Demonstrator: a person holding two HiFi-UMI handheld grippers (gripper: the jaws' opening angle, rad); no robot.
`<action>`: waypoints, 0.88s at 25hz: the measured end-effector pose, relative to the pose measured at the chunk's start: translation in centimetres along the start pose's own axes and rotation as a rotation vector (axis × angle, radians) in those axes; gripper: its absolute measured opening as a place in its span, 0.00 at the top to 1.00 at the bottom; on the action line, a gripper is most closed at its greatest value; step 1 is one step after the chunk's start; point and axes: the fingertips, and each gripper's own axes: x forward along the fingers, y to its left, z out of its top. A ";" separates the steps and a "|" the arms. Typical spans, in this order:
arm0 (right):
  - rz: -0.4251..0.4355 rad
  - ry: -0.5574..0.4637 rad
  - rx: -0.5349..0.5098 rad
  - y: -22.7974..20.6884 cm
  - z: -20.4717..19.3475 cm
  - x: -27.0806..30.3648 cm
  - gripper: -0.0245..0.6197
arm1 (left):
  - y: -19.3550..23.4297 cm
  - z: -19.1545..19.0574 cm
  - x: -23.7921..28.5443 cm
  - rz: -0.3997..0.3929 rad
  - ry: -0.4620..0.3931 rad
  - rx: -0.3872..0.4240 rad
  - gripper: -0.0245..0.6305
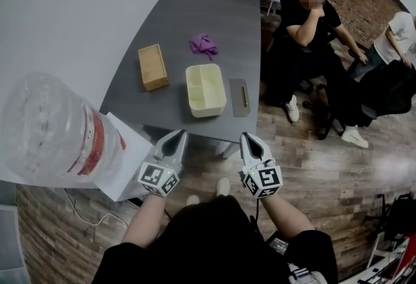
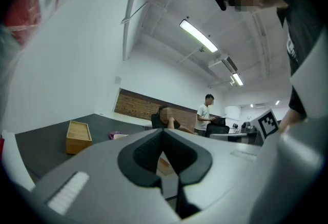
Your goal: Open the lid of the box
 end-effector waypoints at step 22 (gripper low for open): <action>0.021 -0.034 -0.007 3.0 1.1 -4.5 0.96 | -2.7 0.3 -3.6 -0.064 -0.014 -0.010 0.96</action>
